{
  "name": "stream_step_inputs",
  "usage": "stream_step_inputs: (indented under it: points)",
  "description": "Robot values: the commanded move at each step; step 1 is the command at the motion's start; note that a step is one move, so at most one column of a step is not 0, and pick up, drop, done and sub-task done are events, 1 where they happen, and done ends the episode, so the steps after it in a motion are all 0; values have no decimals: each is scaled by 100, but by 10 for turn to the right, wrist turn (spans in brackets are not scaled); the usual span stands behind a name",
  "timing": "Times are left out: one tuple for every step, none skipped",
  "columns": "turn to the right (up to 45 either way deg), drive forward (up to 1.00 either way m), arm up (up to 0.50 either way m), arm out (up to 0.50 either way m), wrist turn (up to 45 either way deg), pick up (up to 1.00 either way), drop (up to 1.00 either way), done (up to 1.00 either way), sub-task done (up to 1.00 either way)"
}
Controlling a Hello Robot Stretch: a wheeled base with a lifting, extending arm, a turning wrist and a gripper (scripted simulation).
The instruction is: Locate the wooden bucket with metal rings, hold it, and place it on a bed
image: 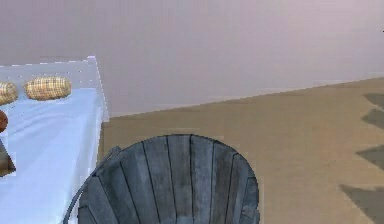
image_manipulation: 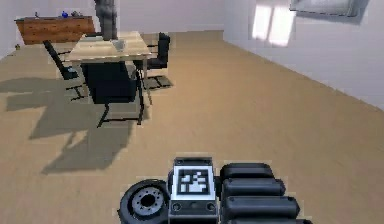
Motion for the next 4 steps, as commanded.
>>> stream_step_inputs:
  points:
    - [0, 50, 0, 0, 0, 0, 0, 0, 0]
    - [-150, 0, 0, 0, 0, 0, 0, 0, 0]
    - [-30, 0, 0, 0, 0, 0, 0, 0, 0]
    - [0, 100, 0, 0, 0, 0, 0, 0, 0]
